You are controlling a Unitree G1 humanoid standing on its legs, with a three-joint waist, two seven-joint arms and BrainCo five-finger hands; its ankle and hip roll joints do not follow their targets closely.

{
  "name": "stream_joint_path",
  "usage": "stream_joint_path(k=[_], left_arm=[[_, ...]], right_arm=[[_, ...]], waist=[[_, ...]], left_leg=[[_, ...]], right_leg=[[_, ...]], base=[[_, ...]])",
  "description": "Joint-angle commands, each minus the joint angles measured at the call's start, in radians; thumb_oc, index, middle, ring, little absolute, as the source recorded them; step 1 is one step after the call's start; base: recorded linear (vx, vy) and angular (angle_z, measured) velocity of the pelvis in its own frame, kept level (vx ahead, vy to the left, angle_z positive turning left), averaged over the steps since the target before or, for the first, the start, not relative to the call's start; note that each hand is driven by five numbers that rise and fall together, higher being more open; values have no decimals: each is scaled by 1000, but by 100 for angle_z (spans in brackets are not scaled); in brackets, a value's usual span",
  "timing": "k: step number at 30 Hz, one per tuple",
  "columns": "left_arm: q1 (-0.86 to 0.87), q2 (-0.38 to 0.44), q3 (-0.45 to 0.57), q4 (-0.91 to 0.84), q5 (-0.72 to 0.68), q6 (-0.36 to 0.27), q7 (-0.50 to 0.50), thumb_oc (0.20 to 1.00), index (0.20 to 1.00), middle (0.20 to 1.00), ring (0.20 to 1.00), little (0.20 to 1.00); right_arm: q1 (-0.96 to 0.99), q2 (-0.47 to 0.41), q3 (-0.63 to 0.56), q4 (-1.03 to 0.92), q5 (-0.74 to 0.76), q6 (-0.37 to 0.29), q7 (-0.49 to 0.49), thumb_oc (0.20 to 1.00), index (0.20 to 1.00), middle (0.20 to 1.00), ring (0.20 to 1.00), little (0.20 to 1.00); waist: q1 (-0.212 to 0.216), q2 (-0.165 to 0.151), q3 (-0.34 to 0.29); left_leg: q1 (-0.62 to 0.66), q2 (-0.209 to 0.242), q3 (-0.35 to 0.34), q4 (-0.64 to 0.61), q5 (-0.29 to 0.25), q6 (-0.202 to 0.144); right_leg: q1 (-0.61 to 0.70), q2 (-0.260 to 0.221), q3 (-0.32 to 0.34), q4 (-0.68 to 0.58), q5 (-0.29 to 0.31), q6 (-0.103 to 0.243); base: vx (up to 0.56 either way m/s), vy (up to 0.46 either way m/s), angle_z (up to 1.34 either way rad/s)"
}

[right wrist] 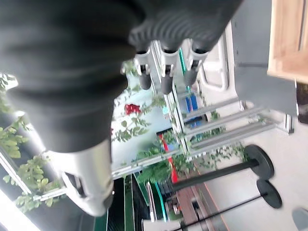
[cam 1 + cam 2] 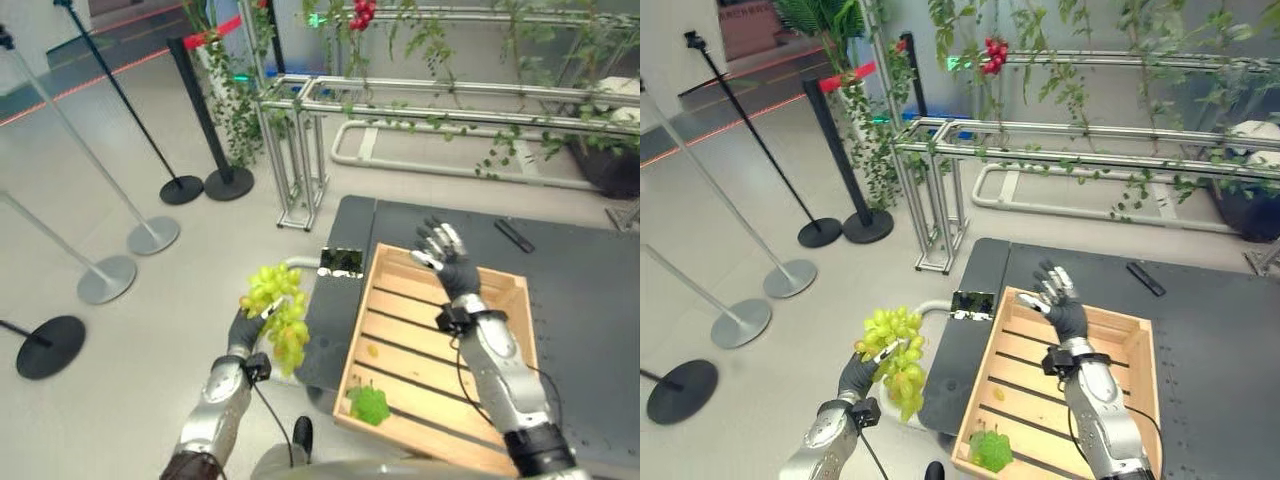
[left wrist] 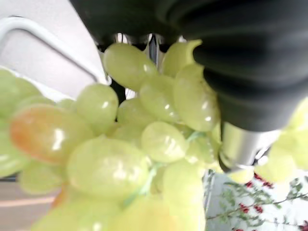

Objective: Pick up the fruits from the basket on one side to the basket on the other side

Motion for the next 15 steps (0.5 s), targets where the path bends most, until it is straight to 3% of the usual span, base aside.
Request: stream_joint_path(k=[1,3,5,6,7,8,9,10,14,15], left_arm=[[16,34,57,-128,-10,-87,-41,200,200,200,200,200],[44,24,74,-145,-22,-89,-52,200,200,200,200,200],[92,3,109,-178,-45,-89,-71,200,200,200,200,200],[94,2,110,-180,-45,-88,-71,200,200,200,200,200],[127,-10,129,-197,-63,-82,-88,200,200,200,200,200],[138,-15,135,-201,-60,-78,-92,200,200,200,200,200],[138,-15,136,-201,-60,-78,-92,200,200,200,200,200],[154,-15,157,-202,-62,-75,-100,200,200,200,200,200],[194,-18,179,-228,-66,-74,-108,200,200,200,200,200],[202,-16,194,-242,-67,-75,-109,200,200,200,200,200]], right_arm=[[16,3,-8,-95,-41,-70,0,1000,1000,1000,1000,1000],[20,0,-14,-90,-36,-66,9,1000,1000,1000,1000,1000],[47,-11,-35,-86,-50,-61,22,1000,1000,1000,1000,1000],[48,-12,-35,-85,-50,-62,23,1000,1000,1000,1000,1000],[67,-13,-49,-81,-61,-62,25,1000,1000,1000,1000,1000],[73,-8,-53,-78,-65,-64,25,1000,1000,1000,1000,1000],[73,-8,-53,-78,-65,-64,25,1000,1000,1000,1000,1000],[74,2,-56,-68,-65,-66,17,1000,1000,1000,1000,1000],[88,5,-56,-65,-67,-55,27,1000,1000,1000,1000,1000],[91,7,-60,-63,-62,-56,28,1000,1000,1000,1000,1000]], waist=[[5,-29,-46],[15,-22,-41],[31,2,-21],[27,4,-20],[28,12,-5],[24,9,5],[23,9,6],[17,1,13],[17,-12,13],[14,-25,7]], left_leg=[[-73,7,10,14,-57,-1],[-78,10,0,14,-48,-9],[-106,29,-38,15,-24,-49],[-106,29,-42,17,-24,-50],[-108,58,-26,7,-34,-56],[-107,70,15,13,-45,-46],[-106,69,14,13,-45,-46],[-82,96,94,72,-80,-39],[-29,90,60,126,-99,-50],[1,98,63,179,-148,-45]], right_leg=[[10,83,123,-69,10,-20],[18,78,103,-93,22,-23],[41,77,83,-162,57,-31],[44,79,79,-165,59,-32],[60,89,36,-178,63,-41],[69,79,4,-177,61,-42],[70,79,3,-177,61,-42],[53,54,-59,-174,70,-38],[41,26,-112,-194,96,-31],[11,-2,-158,-183,102,-27]], base=[[-86,-158,107],[-86,-125,49],[-180,-147,8],[-206,-160,74],[-168,-104,85],[-165,-102,87],[-247,-17,102],[-199,-8,93],[-263,14,76],[-252,22,69]])
